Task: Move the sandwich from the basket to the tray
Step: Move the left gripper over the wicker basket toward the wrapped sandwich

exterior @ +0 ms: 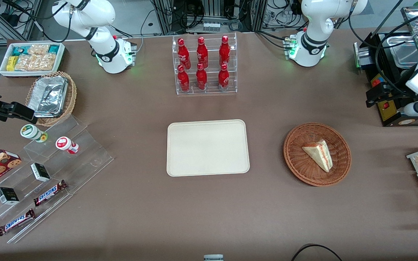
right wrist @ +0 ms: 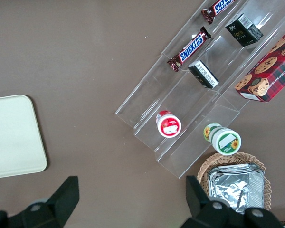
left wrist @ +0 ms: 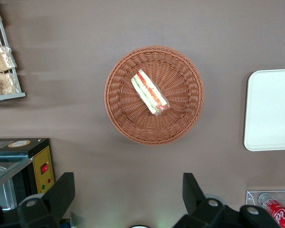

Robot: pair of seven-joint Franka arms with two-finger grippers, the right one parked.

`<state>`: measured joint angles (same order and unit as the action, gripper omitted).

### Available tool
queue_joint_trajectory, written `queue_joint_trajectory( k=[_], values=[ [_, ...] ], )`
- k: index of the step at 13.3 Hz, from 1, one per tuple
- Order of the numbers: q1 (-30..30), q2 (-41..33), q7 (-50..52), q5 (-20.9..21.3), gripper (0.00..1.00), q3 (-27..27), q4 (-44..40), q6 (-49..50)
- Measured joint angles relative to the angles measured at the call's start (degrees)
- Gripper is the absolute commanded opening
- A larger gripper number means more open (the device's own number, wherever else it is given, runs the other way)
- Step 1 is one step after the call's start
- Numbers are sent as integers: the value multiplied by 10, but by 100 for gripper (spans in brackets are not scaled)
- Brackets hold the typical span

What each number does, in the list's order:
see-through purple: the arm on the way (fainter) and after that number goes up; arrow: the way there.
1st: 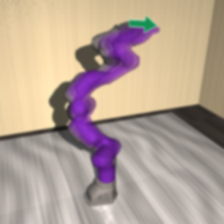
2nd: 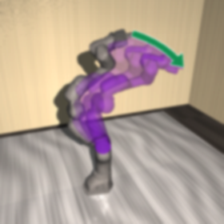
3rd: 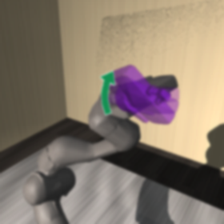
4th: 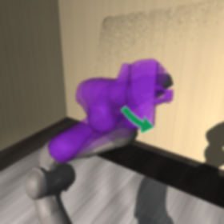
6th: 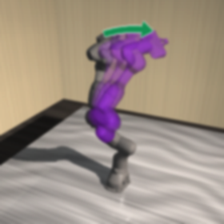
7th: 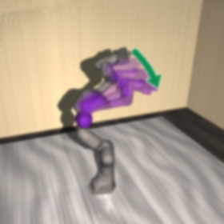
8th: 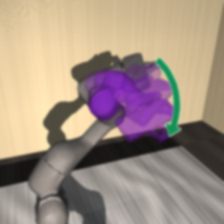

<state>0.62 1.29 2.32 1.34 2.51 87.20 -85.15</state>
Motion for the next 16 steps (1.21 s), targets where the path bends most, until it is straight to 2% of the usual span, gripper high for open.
queue_joint_trajectory(
  k=[8, 16],
  values=[
    [-3, 5, 9, 0, 100, 0, 5, -15],
    [0, 74, 92, -32, 100, 8, 98, -186]
  ],
)
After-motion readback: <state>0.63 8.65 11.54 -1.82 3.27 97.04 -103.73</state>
